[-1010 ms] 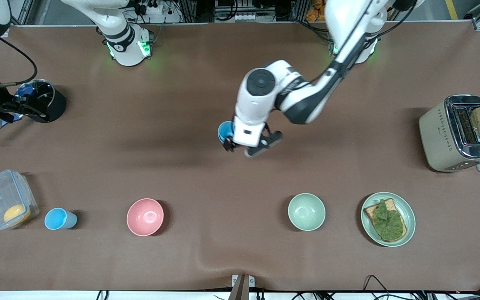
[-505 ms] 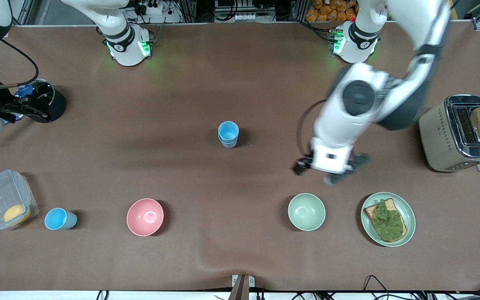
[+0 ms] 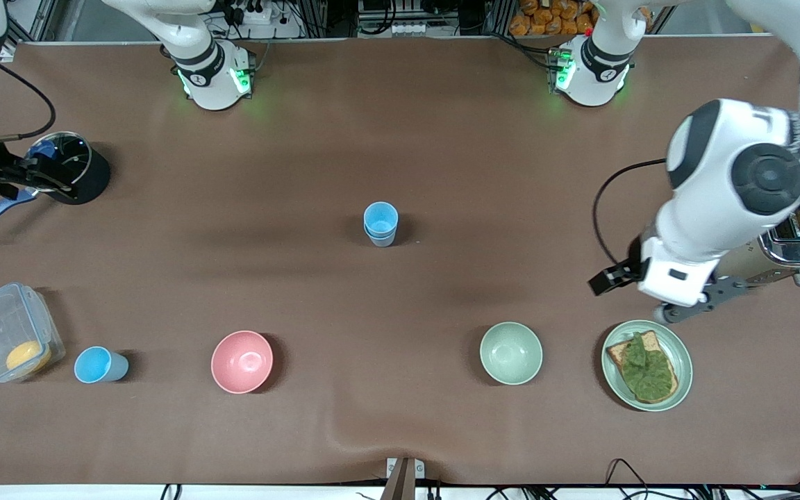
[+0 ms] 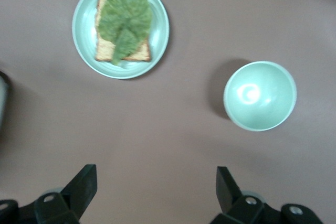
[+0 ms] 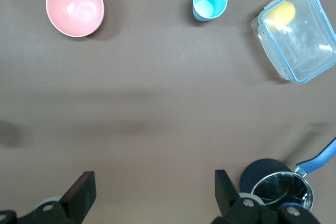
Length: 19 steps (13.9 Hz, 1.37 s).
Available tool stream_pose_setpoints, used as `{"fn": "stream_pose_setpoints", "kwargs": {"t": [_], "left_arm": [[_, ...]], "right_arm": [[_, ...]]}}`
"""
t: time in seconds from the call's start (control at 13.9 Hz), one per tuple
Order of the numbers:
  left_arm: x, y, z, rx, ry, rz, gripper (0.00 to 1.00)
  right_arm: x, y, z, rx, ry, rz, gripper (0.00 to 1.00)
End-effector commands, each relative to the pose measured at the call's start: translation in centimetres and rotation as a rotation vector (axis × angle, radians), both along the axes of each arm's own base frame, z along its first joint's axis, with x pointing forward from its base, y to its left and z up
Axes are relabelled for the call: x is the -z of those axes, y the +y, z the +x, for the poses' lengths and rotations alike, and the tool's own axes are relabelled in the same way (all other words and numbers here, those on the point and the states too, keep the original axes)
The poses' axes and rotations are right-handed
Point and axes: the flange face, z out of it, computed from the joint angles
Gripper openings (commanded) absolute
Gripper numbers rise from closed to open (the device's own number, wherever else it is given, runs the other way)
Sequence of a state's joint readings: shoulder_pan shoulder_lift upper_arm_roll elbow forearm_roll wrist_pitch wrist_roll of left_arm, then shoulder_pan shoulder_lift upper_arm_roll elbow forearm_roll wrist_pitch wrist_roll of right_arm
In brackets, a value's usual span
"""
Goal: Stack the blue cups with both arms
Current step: 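Open the left gripper and lift it away from the stacked cups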
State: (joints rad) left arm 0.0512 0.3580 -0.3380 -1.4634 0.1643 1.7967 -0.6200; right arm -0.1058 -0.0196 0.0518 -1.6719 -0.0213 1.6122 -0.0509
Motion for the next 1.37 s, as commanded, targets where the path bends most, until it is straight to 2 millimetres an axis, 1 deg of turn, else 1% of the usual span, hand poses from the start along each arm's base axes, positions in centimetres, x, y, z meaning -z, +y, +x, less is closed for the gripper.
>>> {"fn": "stream_pose_setpoints", "kwargs": {"t": [0.0, 0.07, 0.14, 0.29, 0.36, 0.5, 0.58, 0.65, 0.87, 0.94, 1.01, 1.15, 1.23, 1.3], "left_arm": [[-2.8, 4.3, -2.2, 0.092, 0.039, 0.033, 1.00], [-3.5, 5.9, -3.1, 0.130, 0.053, 0.020, 1.00], [-4.2, 8.2, -4.6, 0.165, 0.063, 0.012, 1.00], [-5.6, 11.7, -6.8, 0.207, 0.060, -0.002, 1.00], [-6.3, 13.1, -7.7, 0.221, 0.057, -0.002, 1.00], [-7.6, 14.5, -8.8, 0.221, 0.051, -0.003, 1.00], [-8.5, 14.6, -9.1, 0.218, 0.051, -0.003, 1.00], [-9.4, 14.3, -9.2, 0.221, 0.045, -0.002, 1.00], [-11.3, 13.7, -9.4, 0.233, 0.056, -0.004, 1.00], [-12.0, 13.3, -9.2, 0.238, 0.041, -0.001, 1.00], [-13.3, 12.4, -9.1, 0.250, 0.017, -0.011, 1.00], [-15.4, 11.5, -9.6, 0.257, 0.020, -0.050, 1.00], [-15.7, 11.2, -9.5, 0.260, 0.017, -0.062, 1.00], [-16.4, 11.0, -9.7, 0.264, 0.011, -0.070, 1.00]], "right_arm": [[-0.3, -0.6, 0.0, 0.011, 0.009, -0.001, 1.00], [-0.3, -0.3, 0.0, 0.007, 0.012, -0.001, 1.00], [-0.3, -0.3, 0.0, 0.007, 0.012, -0.001, 1.00], [-0.3, -0.3, 0.0, 0.006, 0.010, -0.001, 1.00], [-0.3, 0.2, 0.1, 0.000, 0.010, -0.001, 1.00], [-0.4, 0.3, 0.0, -0.003, 0.010, -0.001, 1.00], [-0.4, 0.3, 0.0, -0.004, 0.010, -0.001, 1.00], [-0.3, 0.3, 0.0, -0.004, 0.012, -0.001, 1.00], [-0.3, 0.2, 0.0, -0.003, 0.014, -0.001, 1.00], [-0.3, 0.2, 0.0, -0.003, 0.014, -0.001, 1.00], [-0.3, 0.2, 0.0, -0.003, 0.014, -0.001, 1.00], [-0.4, 0.4, 0.0, -0.001, 0.010, -0.002, 1.00], [-0.3, 0.8, 0.0, -0.006, 0.013, -0.002, 1.00], [-0.4, 0.6, -0.1, -0.003, 0.013, -0.002, 1.00]]}}
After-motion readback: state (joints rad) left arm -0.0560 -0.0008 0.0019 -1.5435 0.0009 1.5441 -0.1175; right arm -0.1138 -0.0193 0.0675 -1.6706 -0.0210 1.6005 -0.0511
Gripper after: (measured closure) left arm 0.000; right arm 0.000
